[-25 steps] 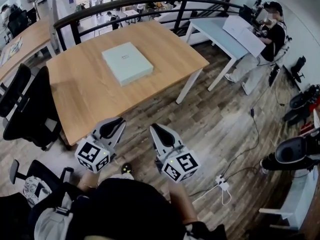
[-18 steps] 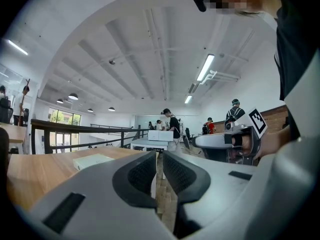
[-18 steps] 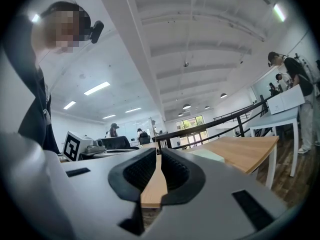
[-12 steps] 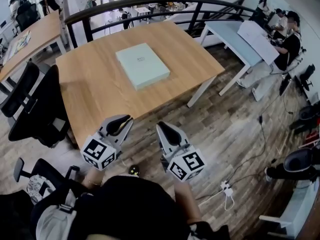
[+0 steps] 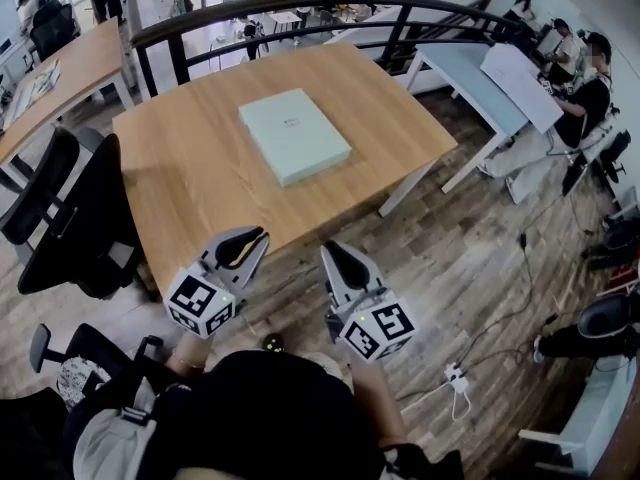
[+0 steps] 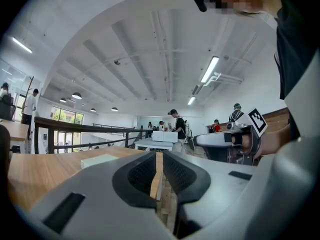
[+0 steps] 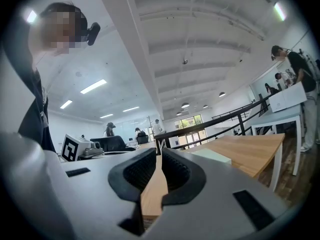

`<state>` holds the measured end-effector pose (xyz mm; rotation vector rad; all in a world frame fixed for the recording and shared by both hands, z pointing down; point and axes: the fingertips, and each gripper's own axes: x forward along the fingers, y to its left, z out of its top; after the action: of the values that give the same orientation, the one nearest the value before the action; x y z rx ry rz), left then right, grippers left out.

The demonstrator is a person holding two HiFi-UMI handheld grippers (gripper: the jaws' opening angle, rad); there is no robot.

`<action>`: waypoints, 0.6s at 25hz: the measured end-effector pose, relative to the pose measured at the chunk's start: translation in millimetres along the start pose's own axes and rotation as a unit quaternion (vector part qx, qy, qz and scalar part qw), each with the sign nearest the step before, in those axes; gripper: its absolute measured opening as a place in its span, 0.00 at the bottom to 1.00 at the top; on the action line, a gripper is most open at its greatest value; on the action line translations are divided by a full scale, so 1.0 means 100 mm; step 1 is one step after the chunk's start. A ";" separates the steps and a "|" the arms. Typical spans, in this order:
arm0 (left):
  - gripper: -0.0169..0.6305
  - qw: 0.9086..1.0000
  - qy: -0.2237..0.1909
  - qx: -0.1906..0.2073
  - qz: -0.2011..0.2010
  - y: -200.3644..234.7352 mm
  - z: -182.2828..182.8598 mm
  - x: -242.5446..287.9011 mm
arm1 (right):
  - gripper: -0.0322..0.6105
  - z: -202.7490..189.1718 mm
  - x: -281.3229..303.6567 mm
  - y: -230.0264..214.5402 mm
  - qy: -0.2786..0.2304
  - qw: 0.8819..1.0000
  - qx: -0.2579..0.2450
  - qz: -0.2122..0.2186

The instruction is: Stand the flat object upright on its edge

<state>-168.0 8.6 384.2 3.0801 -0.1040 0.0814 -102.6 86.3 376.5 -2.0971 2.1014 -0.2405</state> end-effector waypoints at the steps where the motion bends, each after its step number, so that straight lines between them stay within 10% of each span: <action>1: 0.11 1.000 0.000 -0.002 -0.002 0.01 -0.01 0.00 | 0.11 0.01 0.00 -0.01 -0.002 1.000 0.001 -0.004; 15: 0.10 0.998 0.004 0.000 0.055 0.20 -0.04 0.15 | 0.11 0.04 0.28 -0.31 0.002 0.999 0.003 0.046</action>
<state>-154.4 -11.6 390.1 3.0714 -0.2734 0.0989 -72.1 57.9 379.9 -1.9925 2.1907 -0.2388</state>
